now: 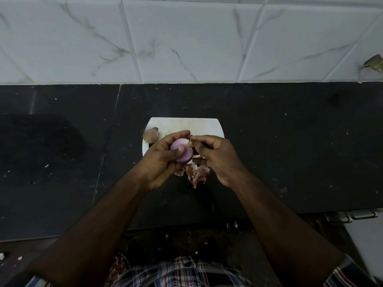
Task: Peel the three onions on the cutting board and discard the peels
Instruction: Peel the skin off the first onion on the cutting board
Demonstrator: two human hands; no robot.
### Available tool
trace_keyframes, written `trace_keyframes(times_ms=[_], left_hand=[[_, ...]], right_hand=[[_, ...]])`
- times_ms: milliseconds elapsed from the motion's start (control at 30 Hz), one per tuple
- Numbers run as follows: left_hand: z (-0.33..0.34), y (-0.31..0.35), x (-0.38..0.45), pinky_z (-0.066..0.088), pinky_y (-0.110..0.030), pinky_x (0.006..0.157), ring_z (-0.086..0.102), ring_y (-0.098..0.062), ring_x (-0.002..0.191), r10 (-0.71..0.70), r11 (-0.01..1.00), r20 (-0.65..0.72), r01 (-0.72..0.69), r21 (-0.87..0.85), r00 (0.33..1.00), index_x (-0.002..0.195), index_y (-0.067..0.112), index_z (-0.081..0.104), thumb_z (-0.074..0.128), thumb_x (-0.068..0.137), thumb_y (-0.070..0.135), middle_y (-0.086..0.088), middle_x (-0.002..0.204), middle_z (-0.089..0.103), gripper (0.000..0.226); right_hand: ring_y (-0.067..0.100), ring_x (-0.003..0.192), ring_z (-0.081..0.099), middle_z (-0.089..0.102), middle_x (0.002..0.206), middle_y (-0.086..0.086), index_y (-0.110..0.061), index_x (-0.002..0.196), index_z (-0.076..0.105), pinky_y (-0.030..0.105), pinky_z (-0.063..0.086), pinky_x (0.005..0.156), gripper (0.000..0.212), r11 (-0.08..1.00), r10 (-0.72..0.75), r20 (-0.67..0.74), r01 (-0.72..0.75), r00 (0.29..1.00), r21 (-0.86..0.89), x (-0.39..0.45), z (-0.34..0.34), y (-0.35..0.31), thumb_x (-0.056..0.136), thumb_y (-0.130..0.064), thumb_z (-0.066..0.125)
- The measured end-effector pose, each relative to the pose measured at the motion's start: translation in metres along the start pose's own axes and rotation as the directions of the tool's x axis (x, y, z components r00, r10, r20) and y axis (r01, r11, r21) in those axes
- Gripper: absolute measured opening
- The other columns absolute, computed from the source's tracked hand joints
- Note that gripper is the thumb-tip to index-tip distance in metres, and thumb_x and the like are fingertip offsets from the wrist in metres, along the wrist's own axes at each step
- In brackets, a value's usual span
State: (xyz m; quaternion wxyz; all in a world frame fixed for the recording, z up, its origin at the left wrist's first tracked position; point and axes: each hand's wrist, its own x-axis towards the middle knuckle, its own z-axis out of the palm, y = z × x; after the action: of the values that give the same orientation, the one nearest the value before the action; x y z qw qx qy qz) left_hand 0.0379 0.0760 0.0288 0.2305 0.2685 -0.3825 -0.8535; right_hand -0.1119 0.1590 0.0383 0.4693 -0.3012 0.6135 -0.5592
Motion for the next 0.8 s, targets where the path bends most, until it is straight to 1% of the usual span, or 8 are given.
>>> trace_keyframes(times_ms=[67, 133, 300, 433, 567, 633, 700, 800], left_hand=[[0.000, -0.002, 0.001, 0.059, -0.031, 0.088, 0.067, -0.019, 0.109, 0.040, 0.990, -0.016, -0.037, 0.135, 0.999, 0.128, 0.015, 0.061, 0.058, 0.089, -0.007, -0.012, 0.132, 0.061, 0.045], [0.002, -0.008, 0.001, 0.059, -0.030, 0.085, 0.067, -0.019, 0.106, 0.109, 0.946, -0.031, -0.094, 0.311, 0.994, 0.127, 0.015, 0.061, 0.059, 0.092, -0.009, -0.015, 0.132, 0.060, 0.042], [0.009, -0.022, 0.007, 0.059, -0.034, 0.089, 0.065, -0.018, 0.110, 0.325, 0.711, -0.104, -0.171, 0.682, 0.940, 0.127, 0.022, 0.061, 0.071, 0.090, 0.006, -0.008, 0.128, 0.060, 0.042], [0.014, -0.028, 0.009, 0.045, -0.005, 0.087, 0.058, -0.007, 0.112, 0.453, 0.462, -0.081, -0.156, 0.873, 0.888, 0.135, 0.022, 0.058, 0.072, 0.090, 0.011, 0.003, 0.127, 0.061, 0.049], [0.009, -0.034, 0.007, 0.048, -0.021, 0.095, 0.058, -0.014, 0.119, 0.506, 0.327, 0.005, -0.197, 0.924, 0.863, 0.136, 0.019, 0.057, 0.071, 0.090, 0.010, 0.000, 0.128, 0.062, 0.049], [0.004, -0.033, 0.006, 0.048, -0.015, 0.087, 0.060, -0.009, 0.111, 0.508, 0.326, -0.030, -0.160, 0.932, 0.861, 0.134, 0.021, 0.058, 0.071, 0.091, 0.014, 0.004, 0.125, 0.063, 0.045], [-0.003, -0.025, 0.004, 0.049, -0.007, 0.072, 0.062, -0.002, 0.097, 0.477, 0.439, -0.145, -0.092, 0.894, 0.867, 0.131, 0.024, 0.060, 0.068, 0.094, 0.020, 0.008, 0.119, 0.063, 0.038], [-0.012, -0.013, 0.005, 0.062, -0.027, 0.068, 0.067, -0.008, 0.089, 0.362, 0.671, -0.313, -0.013, 0.742, 0.878, 0.121, 0.025, 0.065, 0.061, 0.097, 0.021, 0.002, 0.118, 0.063, 0.025]], right_hand=[[0.017, 0.091, 0.072, 0.076, 0.099, 0.002, -0.012, 0.106, 0.075, 0.037, 0.061, 0.081, 0.017, 0.987, -0.047, -0.038, 0.040, 0.998, -0.158, 0.002, 0.002, 0.002, 0.091, -0.009, 0.068], [0.015, 0.083, 0.072, 0.076, 0.087, -0.003, -0.017, 0.094, 0.078, 0.042, 0.060, 0.082, 0.013, 0.955, -0.120, -0.152, 0.073, 0.981, -0.286, 0.004, 0.007, 0.004, 0.084, -0.009, 0.075], [0.011, 0.076, 0.069, 0.073, 0.075, -0.006, -0.017, 0.079, 0.075, 0.036, 0.059, 0.074, 0.009, 0.898, -0.234, -0.286, 0.094, 0.929, -0.430, 0.010, 0.013, 0.012, 0.078, -0.008, 0.077], [0.010, 0.073, 0.068, 0.069, 0.070, -0.010, -0.020, 0.075, 0.071, 0.026, 0.054, 0.067, 0.019, 0.885, -0.233, -0.326, 0.061, 0.916, -0.461, 0.013, 0.015, 0.016, 0.080, -0.003, 0.073], [0.012, 0.073, 0.068, 0.071, 0.073, -0.006, -0.023, 0.075, 0.069, 0.029, 0.056, 0.067, 0.020, 0.898, -0.183, -0.350, 0.011, 0.919, -0.440, 0.014, 0.020, 0.023, 0.082, -0.004, 0.071], [0.014, 0.073, 0.069, 0.070, 0.075, -0.006, -0.023, 0.077, 0.068, 0.033, 0.058, 0.068, 0.016, 0.915, -0.171, -0.355, 0.014, 0.919, -0.404, 0.011, 0.018, 0.023, 0.086, -0.009, 0.069], [0.014, 0.076, 0.070, 0.072, 0.078, -0.005, -0.021, 0.084, 0.070, 0.035, 0.059, 0.070, 0.013, 0.923, -0.161, -0.319, 0.028, 0.934, -0.384, 0.010, 0.009, 0.019, 0.089, -0.010, 0.065], [0.004, 0.090, 0.070, 0.076, 0.093, -0.005, -0.018, 0.107, 0.072, 0.023, 0.055, 0.076, 0.027, 0.874, -0.040, -0.106, -0.017, 0.994, -0.486, 0.009, -0.012, 0.011, 0.095, -0.003, 0.054]])
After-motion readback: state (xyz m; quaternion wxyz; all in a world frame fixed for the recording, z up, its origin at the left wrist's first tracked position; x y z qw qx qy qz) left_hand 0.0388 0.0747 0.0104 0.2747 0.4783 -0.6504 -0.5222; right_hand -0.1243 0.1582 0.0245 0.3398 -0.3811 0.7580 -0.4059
